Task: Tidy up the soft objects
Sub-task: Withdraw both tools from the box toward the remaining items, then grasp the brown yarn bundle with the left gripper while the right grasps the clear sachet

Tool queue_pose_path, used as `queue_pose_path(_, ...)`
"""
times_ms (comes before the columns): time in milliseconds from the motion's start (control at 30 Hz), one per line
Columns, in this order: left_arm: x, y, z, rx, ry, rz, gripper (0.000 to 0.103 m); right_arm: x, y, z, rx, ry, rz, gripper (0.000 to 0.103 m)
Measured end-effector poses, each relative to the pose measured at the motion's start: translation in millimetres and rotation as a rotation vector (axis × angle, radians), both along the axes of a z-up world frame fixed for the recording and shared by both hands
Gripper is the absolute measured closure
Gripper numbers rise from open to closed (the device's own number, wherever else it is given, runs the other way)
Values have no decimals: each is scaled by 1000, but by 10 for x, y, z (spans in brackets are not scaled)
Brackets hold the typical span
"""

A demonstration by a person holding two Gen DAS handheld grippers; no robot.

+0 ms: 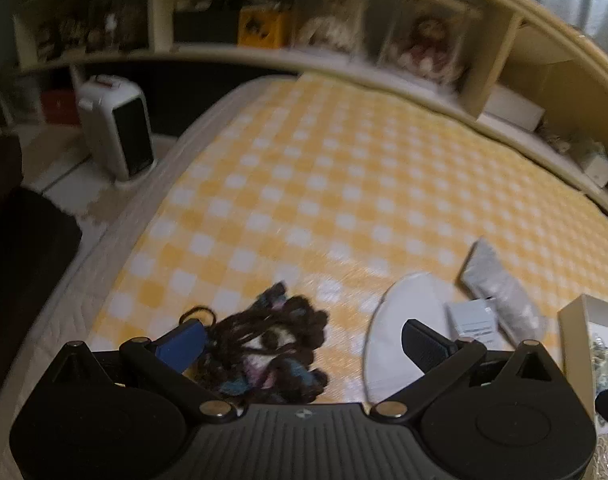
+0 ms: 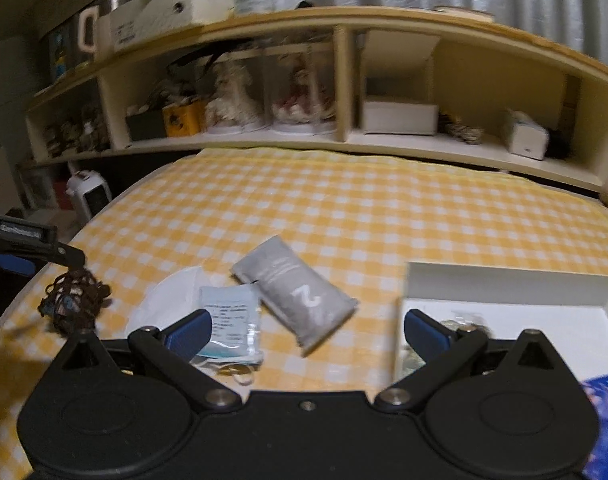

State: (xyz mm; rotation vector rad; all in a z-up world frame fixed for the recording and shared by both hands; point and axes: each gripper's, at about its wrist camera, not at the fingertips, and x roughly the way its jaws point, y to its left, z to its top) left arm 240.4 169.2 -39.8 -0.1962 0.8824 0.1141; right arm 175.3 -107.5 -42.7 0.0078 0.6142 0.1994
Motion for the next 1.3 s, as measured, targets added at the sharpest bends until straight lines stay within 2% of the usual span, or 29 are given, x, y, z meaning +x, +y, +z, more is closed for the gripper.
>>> queue_pose_path(100,63,73,-125,-15,47,27,0,127,105,-58,45,38,71,0)
queue_pose_path(300,105,233,-313,-48,94,58,1,412,318,-209,99,112,91,0)
queue_pose_path(467,125,358,-414,-78,107,72,7,637,522,-355,64,180,89,1)
queue_pose_path(667,173,364,-517,-101,123,50,11,844,684,-532,36,230,106,17)
queue_pose_path(833,220,263,-570,-61,133,-13,18,959,759,-678,29,273,130,21)
queue_pose_path(900,235,237,-589,-38,136,-26,20,991,792,-729,7,285,141,28)
queue_pose_path(967,242,210,-594,-18,134,-39,24,1015,804,-769,-2,296,138,39)
queue_pose_path(1133,257,145,-587,25,130,-81,35,988,795,-766,-4,289,148,45)
queue_pose_path(1300,239,77,-545,61,124,-109,36,901,735,-742,31,270,155,47)
